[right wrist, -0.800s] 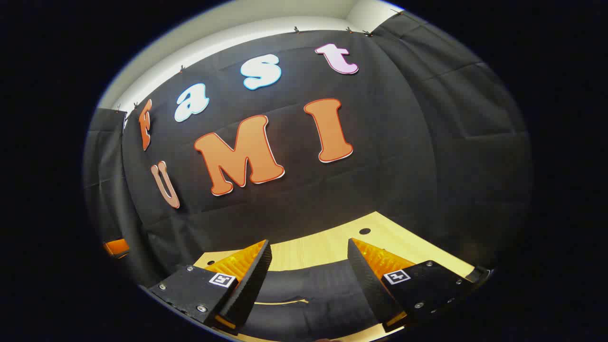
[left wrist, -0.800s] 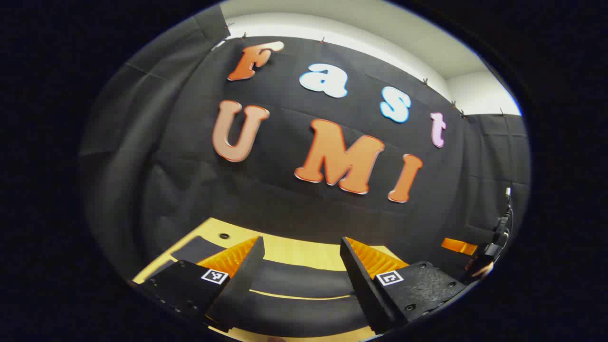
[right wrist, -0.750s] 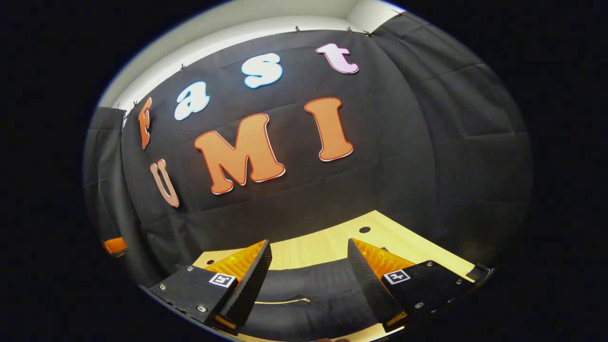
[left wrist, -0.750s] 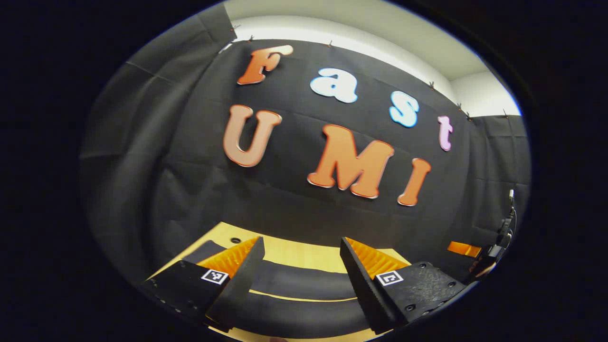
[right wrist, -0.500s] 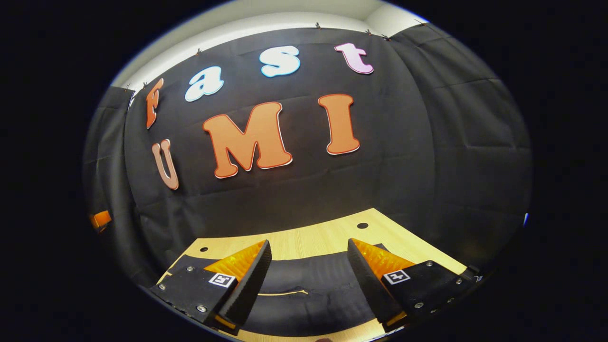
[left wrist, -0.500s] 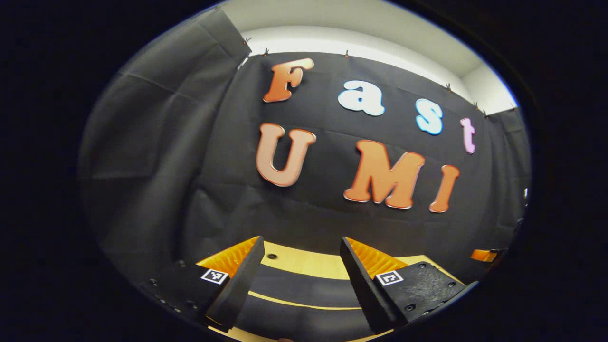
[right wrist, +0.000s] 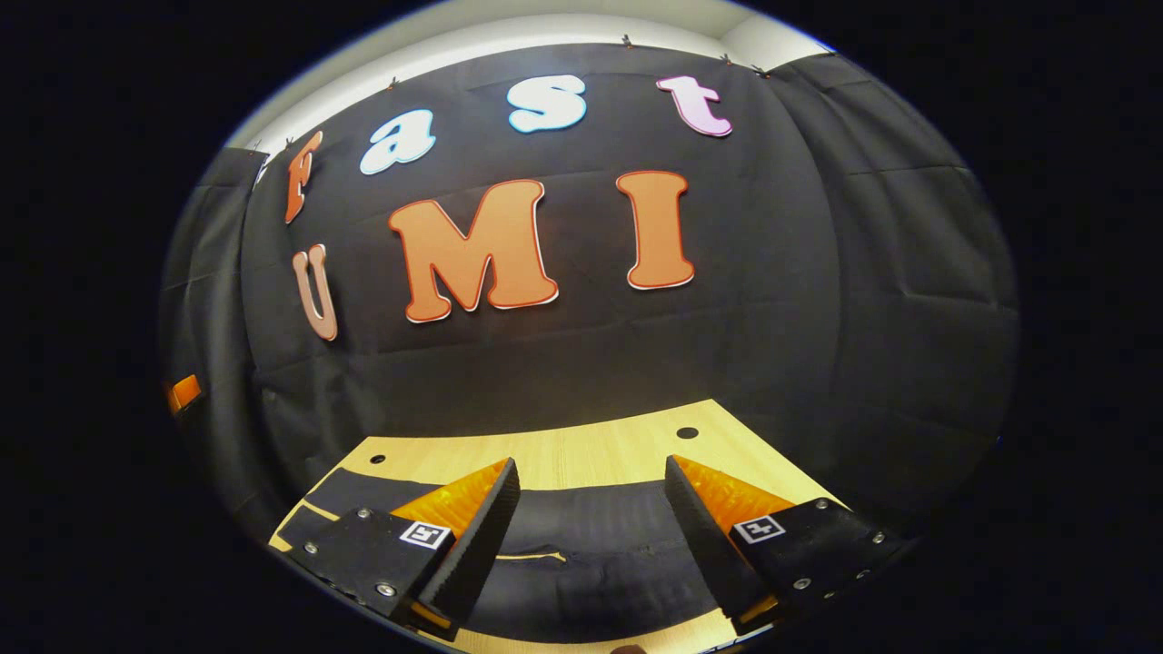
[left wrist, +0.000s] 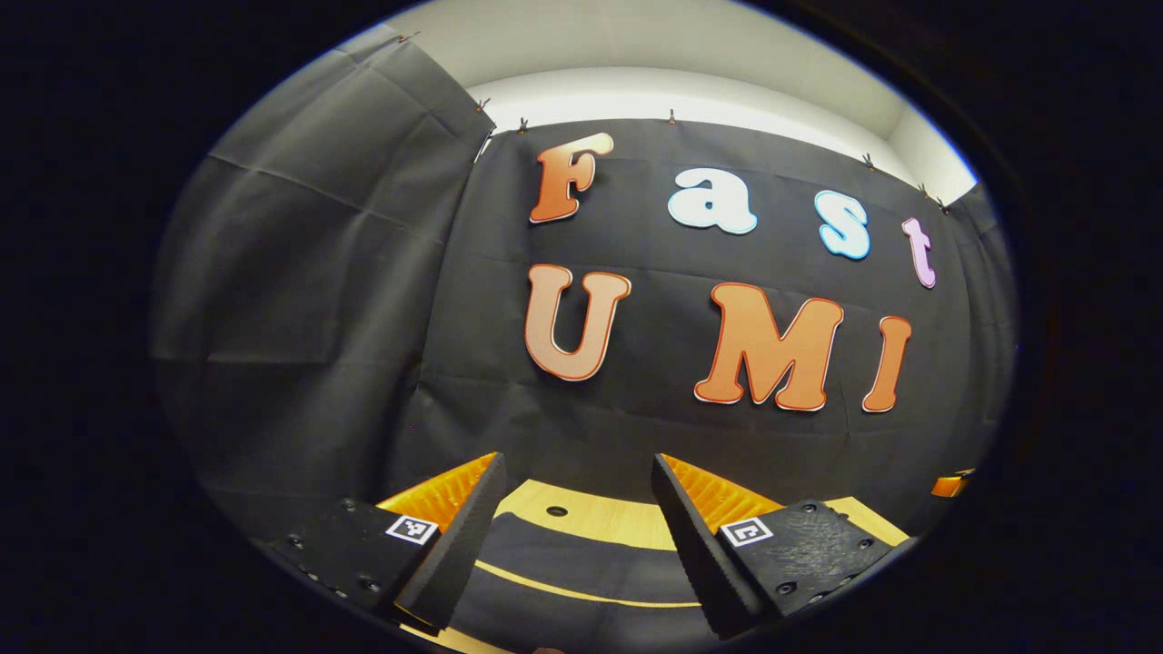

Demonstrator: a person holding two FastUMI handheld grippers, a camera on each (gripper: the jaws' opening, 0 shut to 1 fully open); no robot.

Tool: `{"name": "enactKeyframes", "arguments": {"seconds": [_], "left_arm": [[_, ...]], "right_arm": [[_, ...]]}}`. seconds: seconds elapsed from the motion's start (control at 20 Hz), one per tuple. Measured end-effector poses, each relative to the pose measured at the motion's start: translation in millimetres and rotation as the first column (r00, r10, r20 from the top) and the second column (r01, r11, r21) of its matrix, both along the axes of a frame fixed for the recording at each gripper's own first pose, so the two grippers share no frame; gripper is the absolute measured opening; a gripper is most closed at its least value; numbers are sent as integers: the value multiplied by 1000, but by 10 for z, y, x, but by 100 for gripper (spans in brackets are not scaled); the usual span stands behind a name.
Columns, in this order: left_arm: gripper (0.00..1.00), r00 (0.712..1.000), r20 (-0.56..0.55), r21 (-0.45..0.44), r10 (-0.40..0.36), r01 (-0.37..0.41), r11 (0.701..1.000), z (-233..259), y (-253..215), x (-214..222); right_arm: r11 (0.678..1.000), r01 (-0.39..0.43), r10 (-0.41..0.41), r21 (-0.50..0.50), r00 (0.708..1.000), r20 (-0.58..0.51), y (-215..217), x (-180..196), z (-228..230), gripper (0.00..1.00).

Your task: Grasp the waist and the cuffs of the jeans and fold them to make the two legs overlap; first hold the waist and fold one-third of the jeans toward the cuffs, then hold the cuffs and fold the remaining one-third in the same direction to finish folding.

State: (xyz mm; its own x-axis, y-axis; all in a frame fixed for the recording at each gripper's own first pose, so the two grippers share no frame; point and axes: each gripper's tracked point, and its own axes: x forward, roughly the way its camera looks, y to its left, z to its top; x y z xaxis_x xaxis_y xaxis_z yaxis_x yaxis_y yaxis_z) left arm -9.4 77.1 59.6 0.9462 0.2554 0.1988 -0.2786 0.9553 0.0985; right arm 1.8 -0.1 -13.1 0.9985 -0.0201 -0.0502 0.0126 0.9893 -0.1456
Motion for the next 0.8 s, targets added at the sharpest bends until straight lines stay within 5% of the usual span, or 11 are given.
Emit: {"name": "enactKeyframes", "arguments": {"seconds": [0.45, 0.55, 0.65, 0.8], "left_arm": [[95, 993, -104, -13, -58, 57, 998, -138, 444, 331], [98, 987, -159, 81, -29, 42, 996, -275, 619, 304], [98, 965, -237, 353, 110, -20, 935, -462, 921, 177], [100, 920, -329, 632, 212, 48, 773, -930, 1099, 77]], "right_arm": [[1000, 21, -22, -22, 999, -30, 308, 66, -235, 98], [1000, 3, -4, -10, 999, -53, 405, 77, -300, 98], [1000, -8, 7, -20, 998, -62, 453, 63, -318, 98], [1000, -2, 0, -14, 996, -84, 418, 61, -421, 97]]}}
